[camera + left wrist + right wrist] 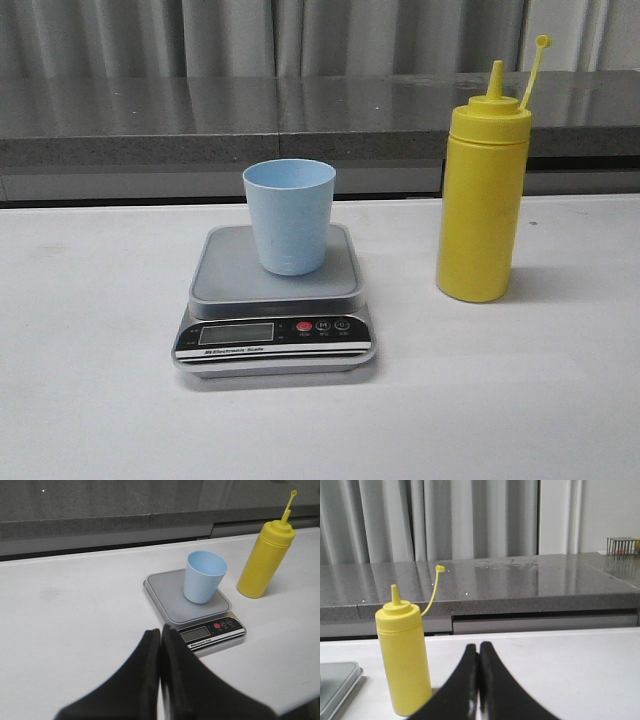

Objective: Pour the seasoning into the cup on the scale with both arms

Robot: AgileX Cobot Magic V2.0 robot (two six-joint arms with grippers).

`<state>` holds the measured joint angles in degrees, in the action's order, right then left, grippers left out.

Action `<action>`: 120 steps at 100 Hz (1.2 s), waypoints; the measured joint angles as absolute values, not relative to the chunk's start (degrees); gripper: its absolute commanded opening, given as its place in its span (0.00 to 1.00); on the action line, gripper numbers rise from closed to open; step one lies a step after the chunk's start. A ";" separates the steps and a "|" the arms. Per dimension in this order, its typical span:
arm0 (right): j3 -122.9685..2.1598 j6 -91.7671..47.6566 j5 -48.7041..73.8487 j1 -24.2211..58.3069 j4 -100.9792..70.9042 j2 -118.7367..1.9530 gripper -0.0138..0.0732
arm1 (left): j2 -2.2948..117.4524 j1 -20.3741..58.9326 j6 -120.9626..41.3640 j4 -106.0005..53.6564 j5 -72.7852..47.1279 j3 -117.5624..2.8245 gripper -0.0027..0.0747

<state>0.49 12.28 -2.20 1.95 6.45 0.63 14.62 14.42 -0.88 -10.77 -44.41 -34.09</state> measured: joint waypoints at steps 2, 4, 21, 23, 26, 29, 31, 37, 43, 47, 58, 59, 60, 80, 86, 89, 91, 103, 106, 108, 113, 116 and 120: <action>0.91 12.28 -2.22 1.95 6.32 0.63 0.08 | 14.62 14.42 -0.88 -10.77 -44.41 -34.09 0.01; 1.14 12.28 -2.22 1.95 6.19 0.63 0.08 | 14.62 14.42 -0.88 -10.77 -44.41 -34.09 0.01; 1.64 12.28 -2.22 1.86 6.05 0.63 0.08 | 14.62 14.42 -0.88 -10.77 -44.41 -33.99 0.01; 1.64 12.28 -2.22 1.86 6.05 0.63 0.08 | 14.62 14.42 -0.88 -10.77 -44.41 -33.99 0.01; 1.64 12.28 -2.22 1.86 5.97 0.63 0.08 | 14.62 14.42 -0.88 -10.77 -44.41 -33.99 0.01; 1.64 12.28 -2.22 1.86 5.97 0.63 0.08 | 14.62 14.42 -0.88 -10.77 -44.41 -33.99 0.01; 1.64 12.28 -2.22 1.86 5.97 0.63 0.08 | 14.62 14.42 -0.88 -10.77 -44.41 -33.99 0.01; 1.64 12.28 -2.22 1.86 5.97 0.63 0.08 | 14.62 14.42 -0.88 -10.77 -44.41 -33.99 0.01; 1.64 12.28 -2.22 1.86 5.97 0.63 0.08 | 14.62 14.42 -0.88 -10.77 -44.41 -33.99 0.01; 1.64 12.28 -2.22 1.86 5.97 0.63 0.08 | 14.62 14.42 -0.88 -10.77 -44.41 -33.99 0.01; 1.64 12.28 -2.22 1.86 5.97 0.63 0.08 | 14.62 14.42 -0.88 -10.77 -44.41 -33.99 0.01; 1.64 12.28 -2.22 1.86 5.97 0.63 0.08 | 14.62 14.42 -0.88 -10.77 -44.41 -33.99 0.01; 1.64 12.28 -2.22 1.86 5.97 0.63 0.08 | 14.62 14.42 -0.88 -10.77 -44.41 -33.99 0.01; 1.64 12.28 -2.22 1.86 5.97 0.63 0.08 | 14.62 14.42 -0.88 -10.77 -44.41 -33.99 0.01; 1.64 12.28 -2.22 1.86 5.97 0.63 0.08 | 14.62 14.42 -0.88 -10.77 -44.41 -33.99 0.01; 1.64 12.28 -2.22 1.86 5.97 0.63 0.08 | 14.62 14.42 -0.88 -10.77 -44.41 -33.99 0.01; 1.64 12.28 -2.22 1.86 5.97 0.63 0.08 | 14.62 14.42 -0.88 -10.77 -44.41 -33.99 0.01; 1.64 12.28 -2.22 1.86 5.97 0.63 0.08 | 14.62 14.42 -0.88 -10.77 -44.41 -33.99 0.01; 1.64 12.28 -2.22 1.86 5.97 0.63 0.08 | 14.62 14.42 -0.88 -10.77 -44.41 -33.99 0.01; 1.64 12.28 -2.22 1.86 5.97 0.63 0.08 | 14.62 14.42 -0.88 -10.77 -44.41 -33.99 0.01; 1.64 12.28 -2.22 1.86 5.97 0.63 0.08 | 14.62 14.42 -0.88 -10.77 -44.41 -33.99 0.01; 1.64 12.28 -2.22 1.86 5.97 0.63 0.08 | 14.62 14.42 -0.88 -10.77 -44.41 -33.99 0.01; 1.64 12.28 -2.22 1.86 5.97 0.63 0.08 | 14.62 14.42 -0.88 -10.77 -44.41 -33.99 0.01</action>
